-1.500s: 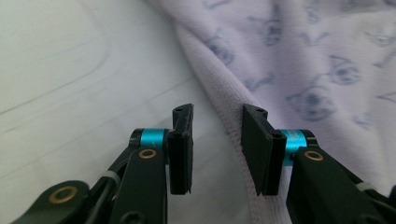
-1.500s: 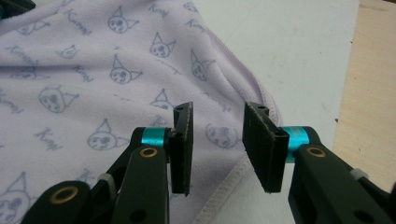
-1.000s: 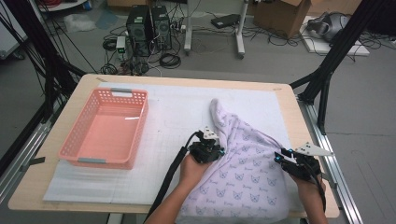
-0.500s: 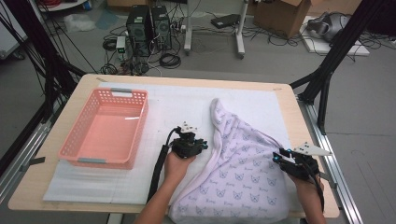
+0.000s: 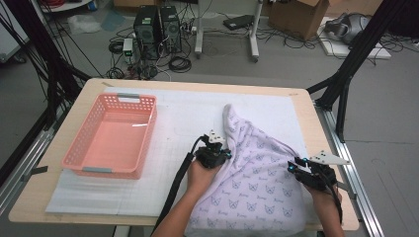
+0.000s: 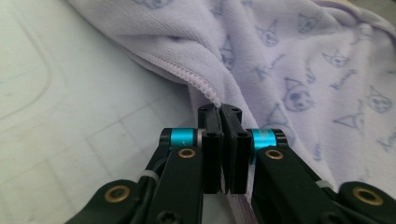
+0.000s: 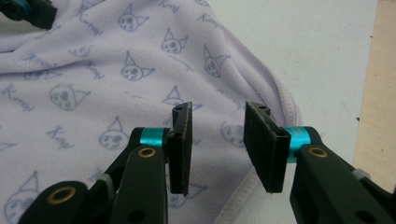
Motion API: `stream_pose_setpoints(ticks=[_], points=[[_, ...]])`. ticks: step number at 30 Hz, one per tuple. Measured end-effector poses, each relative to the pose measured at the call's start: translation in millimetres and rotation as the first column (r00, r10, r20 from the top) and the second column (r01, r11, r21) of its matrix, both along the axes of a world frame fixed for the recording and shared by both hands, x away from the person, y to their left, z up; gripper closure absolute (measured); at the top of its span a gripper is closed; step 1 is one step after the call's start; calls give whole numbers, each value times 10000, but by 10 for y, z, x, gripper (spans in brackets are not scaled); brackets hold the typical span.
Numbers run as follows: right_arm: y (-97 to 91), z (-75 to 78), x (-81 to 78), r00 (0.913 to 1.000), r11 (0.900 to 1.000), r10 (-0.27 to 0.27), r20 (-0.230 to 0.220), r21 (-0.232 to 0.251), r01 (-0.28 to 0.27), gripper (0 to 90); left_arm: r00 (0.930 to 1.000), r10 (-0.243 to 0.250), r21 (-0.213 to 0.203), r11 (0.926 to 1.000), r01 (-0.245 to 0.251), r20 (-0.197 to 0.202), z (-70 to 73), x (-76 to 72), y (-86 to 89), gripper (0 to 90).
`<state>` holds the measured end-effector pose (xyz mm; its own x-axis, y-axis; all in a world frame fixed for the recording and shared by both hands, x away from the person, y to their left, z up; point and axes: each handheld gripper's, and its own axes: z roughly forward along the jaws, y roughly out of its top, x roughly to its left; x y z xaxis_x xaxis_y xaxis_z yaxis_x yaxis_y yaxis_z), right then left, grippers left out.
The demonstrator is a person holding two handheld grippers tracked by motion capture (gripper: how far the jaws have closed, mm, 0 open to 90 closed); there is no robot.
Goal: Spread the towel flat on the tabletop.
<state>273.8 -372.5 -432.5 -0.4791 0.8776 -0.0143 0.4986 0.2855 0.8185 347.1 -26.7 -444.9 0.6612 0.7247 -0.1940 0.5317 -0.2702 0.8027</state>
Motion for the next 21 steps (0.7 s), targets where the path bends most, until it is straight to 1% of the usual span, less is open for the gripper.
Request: stream_pose_setpoints(ticks=[1,3,4,6,7,8,9,10,12,13,14,15,17,18,19,20,21], points=[[-3,-1,-1,10000,10000,16,19,-30,-16,622,9999,117,-133,9998,-117,33,12,2,30,874],[-8,-1,-1,10000,10000,-10,9,-4,10,622,9993,342,-255,9991,-338,151,40,5,104,875],[-10,-3,0,10000,10000,-12,17,18,12,622,9986,519,-325,9981,-514,134,48,9,151,875],[-9,-2,-2,10000,10000,-11,0,-1,11,622,9956,930,-242,9954,-928,62,56,28,267,875],[-7,-1,-3,10000,10000,1,-2,-9,-1,622,9939,1102,-115,9939,-1101,49,59,37,336,875],[-2,1,-7,10000,10000,-22,-16,6,22,622,9906,1364,8,9907,-1364,57,62,43,406,878],[-2,0,-3,10000,10000,20,41,-27,-20,622,9862,1652,45,9862,-1653,121,64,47,479,878],[3,-1,-3,10000,10000,11,8,-1,-11,622,9806,1955,40,9807,-1956,128,67,48,559,879],[12,-3,0,10000,10000,39,-17,10,-39,622,9703,2414,90,9703,-2415,131,65,60,716,880],[21,-4,0,10000,10000,41,-42,2,-41,622,9654,2605,207,9652,-2608,139,62,63,783,879],[29,-4,0,10000,10000,68,-43,-22,-68,622,9589,2827,355,9583,-2834,238,60,64,846,880],[37,-4,1,10000,10000,88,-40,-27,-88,623,9511,3069,512,9499,-3084,341,60,62,905,881],[43,-3,3,9999,9999,118,-12,-31,-118,622,9345,3532,491,9335,-3552,446,62,67,1019,881],[45,-3,2,9999,9999,114,-27,-7,-114,622,9290,3672,468,9282,-3692,474,66,66,1063,881],[48,-3,0,9999,9999,108,-34,37,-108,622,9298,3654,469,9289,-3673,453,64,67,1092,881],[48,-1,-1,9999,9999,107,-27,33,-107,622,9328,3581,353,9325,-3595,402,58,61,1104,874],[46,-3,2,9999,9999,123,-32,68,-123,621,9359,3494,161,9365,-3504,448,53,43,1113,846]])
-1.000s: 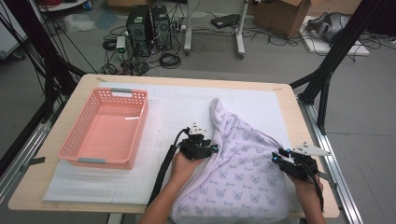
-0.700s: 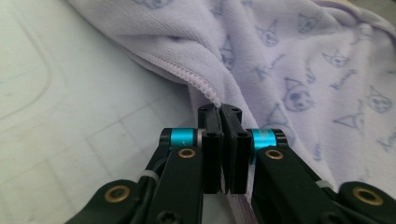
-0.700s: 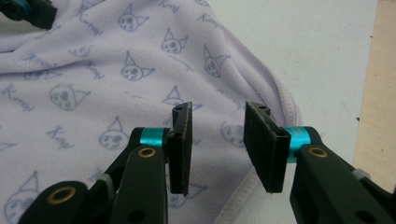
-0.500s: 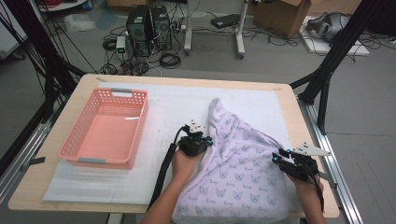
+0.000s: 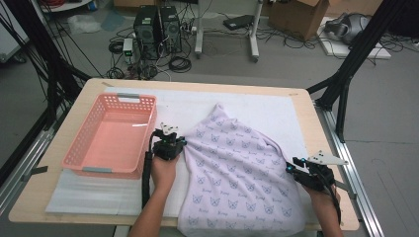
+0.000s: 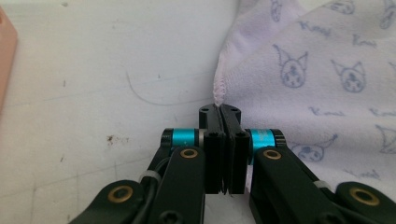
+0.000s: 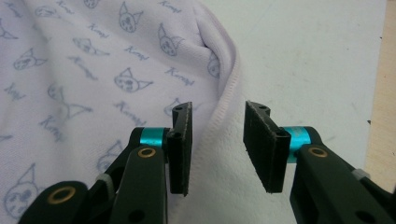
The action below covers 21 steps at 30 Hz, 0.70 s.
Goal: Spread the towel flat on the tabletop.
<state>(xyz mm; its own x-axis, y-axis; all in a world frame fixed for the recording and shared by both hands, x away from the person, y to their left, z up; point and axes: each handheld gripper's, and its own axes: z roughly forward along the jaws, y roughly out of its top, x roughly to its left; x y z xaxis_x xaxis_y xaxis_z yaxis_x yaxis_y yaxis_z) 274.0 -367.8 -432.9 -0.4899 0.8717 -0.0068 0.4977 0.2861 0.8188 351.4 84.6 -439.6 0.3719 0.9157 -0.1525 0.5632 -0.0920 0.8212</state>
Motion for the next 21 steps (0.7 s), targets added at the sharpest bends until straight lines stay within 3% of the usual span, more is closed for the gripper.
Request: stream_pose_setpoints(ticks=[2,3,4,6,9,11,13,14,15,17,19,21], points=[[3,-3,7,10000,10000,33,-51,49,-33,613,9977,-541,-428,9977,523,-416,-12,-16,-11,666],[9,-7,9,10000,9999,31,-81,107,-30,610,9942,-861,-410,9957,835,-647,-16,-31,-37,572],[13,-10,14,9999,9999,48,-92,139,-47,604,9910,-1148,-288,9932,1130,-682,-23,-59,-73,532],[24,-12,28,9999,9999,31,-113,143,-29,593,9864,-1474,-137,9891,1468,-731,-29,-121,-135,528],[54,-42,79,9998,10000,-48,-173,33,49,583,9825,-1657,-386,9859,1629,-855,-75,-170,-187,517],[95,-84,120,9992,9999,-23,-392,-172,16,583,9853,-1613,-232,9868,1602,-569,-107,-215,-216,513],[163,-173,188,9968,9985,200,-779,-486,-238,677,9826,-1795,133,9835,1803,-478,-120,-249,-244,811],[163,-173,188,9968,9985,200,-779,-486,-238,677,9862,-1625,564,9849,1640,-306,-113,-271,-248,811],[165,-171,194,9951,9987,463,-871,-167,-480,849,9899,-1399,586,9883,1411,-241,-109,-274,-239,884],[159,-165,196,9951,9982,485,-857,-308,-513,861,9957,-929,636,9937,925,35,-90,-269,-191,886],[120,-147,187,9985,9964,93,-533,-841,-138,868,9984,-548,173,9984,546,135,-70,-246,-130,887],[33,-141,187,9975,9962,-578,-395,-679,550,868,9987,-163,833,9965,121,490,-78,-235,-104,898]])
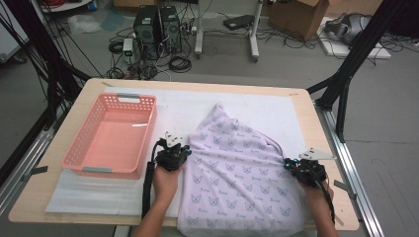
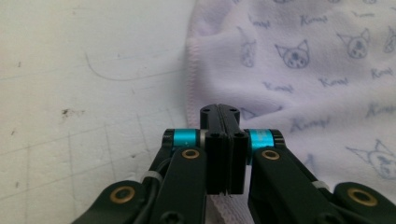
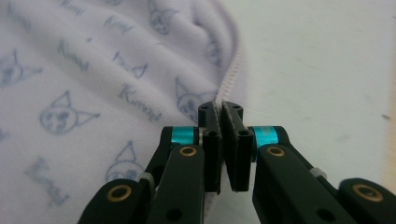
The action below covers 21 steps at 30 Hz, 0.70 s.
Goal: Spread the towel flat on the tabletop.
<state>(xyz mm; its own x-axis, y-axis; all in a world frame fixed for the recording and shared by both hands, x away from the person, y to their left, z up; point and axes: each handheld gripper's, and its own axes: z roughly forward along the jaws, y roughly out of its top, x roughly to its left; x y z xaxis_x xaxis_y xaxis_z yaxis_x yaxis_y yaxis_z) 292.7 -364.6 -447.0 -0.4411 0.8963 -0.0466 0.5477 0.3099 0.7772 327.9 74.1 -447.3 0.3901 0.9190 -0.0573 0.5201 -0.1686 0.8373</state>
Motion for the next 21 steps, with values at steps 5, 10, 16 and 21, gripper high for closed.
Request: stream_pose_setpoints(ticks=[5,10,16,21], points=[[-70,-24,-31,9997,9988,-243,-5,431,243,724,9956,-776,-1110,9913,715,-520,-27,-59,86,642],[-117,45,-104,9996,9962,-240,118,838,229,618,9828,-1651,-1471,9774,1517,-831,-41,-203,74,547],[-196,128,-272,10000,9932,47,41,1164,-52,568,9574,-2617,-1141,9619,2484,-1220,-45,-328,11,549],[-160,66,-356,9985,9944,404,-360,990,-366,565,9659,-2343,-617,9715,2287,-1098,-37,-493,74,881]])
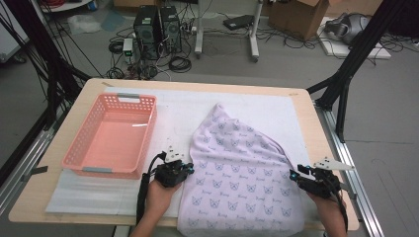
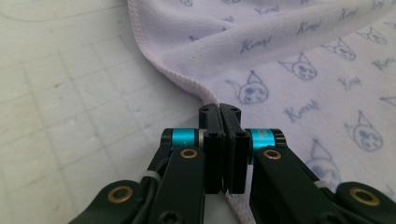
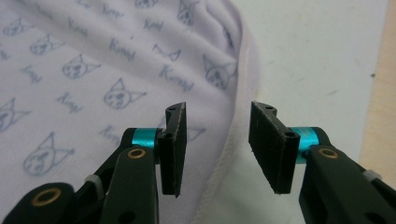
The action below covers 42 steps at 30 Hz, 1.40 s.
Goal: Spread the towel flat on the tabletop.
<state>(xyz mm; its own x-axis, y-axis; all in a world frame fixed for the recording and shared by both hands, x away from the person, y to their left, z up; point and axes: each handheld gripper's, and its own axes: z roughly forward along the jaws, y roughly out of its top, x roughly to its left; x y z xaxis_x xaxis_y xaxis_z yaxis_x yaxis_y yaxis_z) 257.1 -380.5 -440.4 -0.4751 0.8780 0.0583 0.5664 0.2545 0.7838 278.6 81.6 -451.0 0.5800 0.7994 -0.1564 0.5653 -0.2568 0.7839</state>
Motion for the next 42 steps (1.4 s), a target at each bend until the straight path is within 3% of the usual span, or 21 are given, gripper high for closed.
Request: stream_pose_setpoints(ticks=[4,9,10,11,12,13,15,19,22,24,26,28,29,30,31,32,36,42], points=[[48,-35,-26,9993,9995,292,-229,-83,-294,568,9997,180,-315,9993,-185,-157,0,-228,234,882],[136,-45,11,9983,9988,486,-316,-56,-488,568,9998,-99,-374,9993,92,-193,70,-397,334,879],[185,-63,16,9962,9973,711,-505,-168,-720,675,9998,-106,-476,9988,97,-185,55,-413,341,860],[185,-63,16,9962,9973,711,-505,-168,-720,675,9998,-98,-593,9982,87,-184,37,-414,348,860],[205,-70,7,9959,9966,751,-511,-313,-767,733,9996,-33,-725,9974,13,-283,21,-396,354,807],[203,-61,-1,9940,9954,913,-599,-232,-928,865,9992,46,-903,9959,-82,-392,11,-368,359,731],[185,-33,-56,9923,9935,1007,-720,-463,-1042,874,9991,190,-1105,9936,-232,-387,15,-321,356,634],[1,-3,-273,9915,9927,944,-891,-668,-1005,879,9992,305,-1193,9923,-336,-277,32,-192,298,533],[-134,-18,-397,9858,9919,1229,-1141,-180,-1258,860,9992,245,-1275,9914,-285,-327,37,-59,202,504],[-136,-12,-425,9877,9923,1189,-1014,-239,-1219,749,9991,137,-1159,9931,-183,-401,26,34,106,487],[-107,17,-401,9905,9929,1149,-760,-206,-1168,703,9985,104,-914,9957,-153,-546,-3,122,12,479],[-64,52,-357,9931,9939,1080,-450,-181,-1089,661,9991,86,-715,9974,-116,-420,0,156,-52,513],[-42,62,-325,9939,9942,1055,-313,-178,-1061,639,9995,47,-505,9987,-62,-298,-3,148,-86,581],[-13,66,-290,9949,9950,980,-223,-184,-984,624,10000,22,-112,9999,-23,-33,-10,128,-115,712],[17,65,-249,9955,9953,935,-164,-218,-939,619,10000,45,6,10000,-45,44,-5,117,-124,775],[50,61,-201,9960,9956,890,-93,-274,-892,609,9999,-41,-179,9998,39,-129,-5,113,-119,857],[202,22,16,9968,9951,793,-58,-587,-795,605,9999,-163,-118,9998,162,-12,-4,-7,-72,868],[345,-69,244,9974,9953,648,-325,-698,-669,601,9989,-459,-270,9986,461,70,-6,-322,86,867]])
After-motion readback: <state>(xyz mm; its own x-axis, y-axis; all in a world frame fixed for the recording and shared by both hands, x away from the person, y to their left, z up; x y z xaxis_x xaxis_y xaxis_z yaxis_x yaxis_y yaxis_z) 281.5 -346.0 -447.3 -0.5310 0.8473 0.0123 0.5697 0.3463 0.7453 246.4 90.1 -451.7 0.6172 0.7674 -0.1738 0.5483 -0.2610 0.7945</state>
